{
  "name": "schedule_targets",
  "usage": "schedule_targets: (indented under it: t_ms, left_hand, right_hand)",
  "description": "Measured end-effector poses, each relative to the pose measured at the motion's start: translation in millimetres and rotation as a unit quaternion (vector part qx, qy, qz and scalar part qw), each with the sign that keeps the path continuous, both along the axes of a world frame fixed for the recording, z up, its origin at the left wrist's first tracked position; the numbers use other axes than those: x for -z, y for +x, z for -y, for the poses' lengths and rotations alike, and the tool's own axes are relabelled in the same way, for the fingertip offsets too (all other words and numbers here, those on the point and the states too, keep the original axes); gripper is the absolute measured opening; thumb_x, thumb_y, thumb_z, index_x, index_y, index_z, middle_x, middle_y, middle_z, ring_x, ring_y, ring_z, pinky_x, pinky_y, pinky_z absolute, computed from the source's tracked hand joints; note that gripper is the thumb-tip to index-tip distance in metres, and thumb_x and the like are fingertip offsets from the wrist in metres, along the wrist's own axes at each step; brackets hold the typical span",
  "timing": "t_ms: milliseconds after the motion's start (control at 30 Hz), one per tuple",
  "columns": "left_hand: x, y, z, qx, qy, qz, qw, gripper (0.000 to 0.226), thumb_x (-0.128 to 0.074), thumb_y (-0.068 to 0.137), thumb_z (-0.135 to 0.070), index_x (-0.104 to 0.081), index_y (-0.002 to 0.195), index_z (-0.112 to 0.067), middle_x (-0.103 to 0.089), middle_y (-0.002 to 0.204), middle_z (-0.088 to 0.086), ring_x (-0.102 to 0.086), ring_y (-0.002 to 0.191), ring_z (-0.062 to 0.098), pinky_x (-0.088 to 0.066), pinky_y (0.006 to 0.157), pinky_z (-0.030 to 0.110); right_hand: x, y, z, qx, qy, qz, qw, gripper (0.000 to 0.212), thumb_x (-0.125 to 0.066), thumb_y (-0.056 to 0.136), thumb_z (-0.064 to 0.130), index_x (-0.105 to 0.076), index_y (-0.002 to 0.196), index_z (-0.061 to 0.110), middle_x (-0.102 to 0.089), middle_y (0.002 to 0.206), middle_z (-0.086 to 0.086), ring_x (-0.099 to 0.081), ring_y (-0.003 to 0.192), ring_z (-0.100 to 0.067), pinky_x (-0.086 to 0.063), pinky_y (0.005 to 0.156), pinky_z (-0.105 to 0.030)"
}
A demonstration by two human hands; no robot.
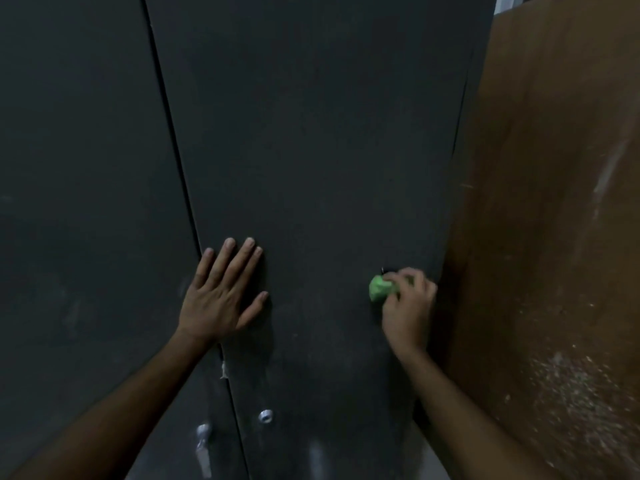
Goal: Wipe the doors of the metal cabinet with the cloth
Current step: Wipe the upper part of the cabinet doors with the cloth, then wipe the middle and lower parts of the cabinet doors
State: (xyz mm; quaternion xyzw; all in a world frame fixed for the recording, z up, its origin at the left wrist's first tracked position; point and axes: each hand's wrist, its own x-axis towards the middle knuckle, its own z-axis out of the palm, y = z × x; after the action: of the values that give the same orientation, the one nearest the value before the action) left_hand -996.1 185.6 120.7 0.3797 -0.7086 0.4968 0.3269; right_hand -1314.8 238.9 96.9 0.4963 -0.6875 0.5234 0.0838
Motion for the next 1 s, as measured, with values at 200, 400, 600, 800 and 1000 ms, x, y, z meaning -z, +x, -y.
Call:
schedule_targets:
  t_ms: [200, 400, 600, 800, 1000]
  left_hand:
    - [-1, 3, -2, -0.003, 0.015, 0.010, 1.000, 0.076, -0.047, 0.098, -0.052, -0.028, 0.158, -0.010, -0.022, 0.167, 0.009, -0.016, 0.155, 0.029, -0.012, 0.126, 0.047]
    - [-6, 8, -8, -0.002, 0.064, 0.033, 0.997, 0.074, -0.044, 0.092, -0.038, -0.025, 0.159, -0.010, -0.017, 0.168, 0.009, -0.014, 0.155, 0.029, -0.007, 0.127, 0.046]
    - [-18, 12, -23, 0.032, 0.132, 0.034, 0.990, 0.074, -0.041, 0.088, -0.032, -0.029, 0.157, -0.006, -0.022, 0.166, 0.012, -0.016, 0.155, 0.030, -0.009, 0.127, 0.045]
    - [-37, 36, -41, 0.075, 0.184, 0.058, 0.978, 0.071, -0.045, 0.084, -0.022, -0.037, 0.151, 0.000, -0.030, 0.162, 0.016, -0.023, 0.152, 0.031, -0.016, 0.125, 0.042]
    - [-35, 61, -49, 0.060, 0.163, 0.023, 0.985, 0.060, -0.039, 0.091, -0.013, -0.040, 0.149, 0.001, -0.033, 0.159, 0.018, -0.025, 0.150, 0.034, -0.020, 0.124, 0.047]
  right_hand:
    - [24, 80, -13, -0.165, -0.009, -0.214, 0.963, 0.044, -0.065, 0.067, -0.006, -0.076, 0.097, 0.024, -0.063, 0.110, -0.006, -0.054, 0.100, -0.031, -0.045, 0.091, -0.040]
    - [5, 52, -6, -0.028, -0.019, -0.015, 0.999, 0.041, -0.065, 0.071, -0.012, -0.076, 0.098, 0.017, -0.061, 0.110, -0.007, -0.049, 0.102, -0.032, -0.046, 0.091, -0.049]
    - [10, 118, -4, -0.206, -0.064, -0.274, 0.937, 0.050, -0.071, 0.067, -0.003, -0.073, 0.104, 0.031, -0.063, 0.113, -0.002, -0.048, 0.101, -0.027, -0.047, 0.089, -0.039]
    - [-10, 110, -1, -0.134, -0.078, -0.173, 0.973, 0.046, -0.068, 0.069, -0.003, -0.075, 0.101, 0.029, -0.061, 0.111, -0.003, -0.052, 0.097, -0.030, -0.044, 0.087, -0.041]
    - [0, 168, 6, -0.242, -0.123, -0.381, 0.884, 0.047, -0.058, 0.079, 0.009, -0.068, 0.117, 0.034, -0.059, 0.116, -0.003, -0.045, 0.099, -0.025, -0.049, 0.080, -0.039]
